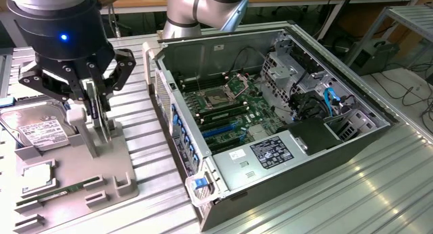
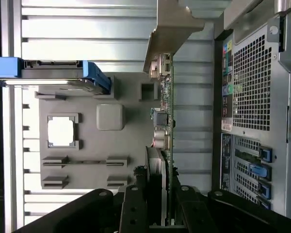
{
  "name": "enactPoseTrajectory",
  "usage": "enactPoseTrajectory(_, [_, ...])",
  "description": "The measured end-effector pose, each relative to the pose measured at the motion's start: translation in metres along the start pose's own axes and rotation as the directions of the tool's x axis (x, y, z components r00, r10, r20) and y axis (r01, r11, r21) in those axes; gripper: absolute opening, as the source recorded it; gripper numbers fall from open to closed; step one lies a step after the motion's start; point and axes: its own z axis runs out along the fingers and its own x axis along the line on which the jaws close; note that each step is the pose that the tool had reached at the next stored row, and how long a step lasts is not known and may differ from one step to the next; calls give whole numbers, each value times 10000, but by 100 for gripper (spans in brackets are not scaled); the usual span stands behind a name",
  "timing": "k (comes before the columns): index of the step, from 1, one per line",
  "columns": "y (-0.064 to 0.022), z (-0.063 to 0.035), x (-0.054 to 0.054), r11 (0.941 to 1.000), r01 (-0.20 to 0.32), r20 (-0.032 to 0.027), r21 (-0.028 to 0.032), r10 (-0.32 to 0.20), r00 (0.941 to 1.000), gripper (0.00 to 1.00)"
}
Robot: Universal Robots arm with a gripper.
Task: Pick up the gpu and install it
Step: 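Pick up the gpu and move the gpu toward the slot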
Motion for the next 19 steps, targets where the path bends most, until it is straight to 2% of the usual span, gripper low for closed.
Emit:
enactPoseTrajectory(1, [7, -130, -2, 10000, -1, -1, 1, 1, 10000, 27])
enactPoseTrajectory(2, [9, -176, -3, 10000, 0, 0, 0, 0, 10000, 27])
enactPoseTrajectory(5, [31, -696, -13, 10000, -1, 0, 0, 1, 10000, 27])
enactPoseTrajectory(6, [33, -745, -14, 10000, -1, 0, 0, 1, 10000, 27])
enactPoseTrajectory(8, [33, -770, -14, 10000, -1, 1, -1, 1, 10000, 27])
enactPoseTrajectory(19, [34, -771, -29, 10000, -1, 1, 0, 1, 10000, 27])
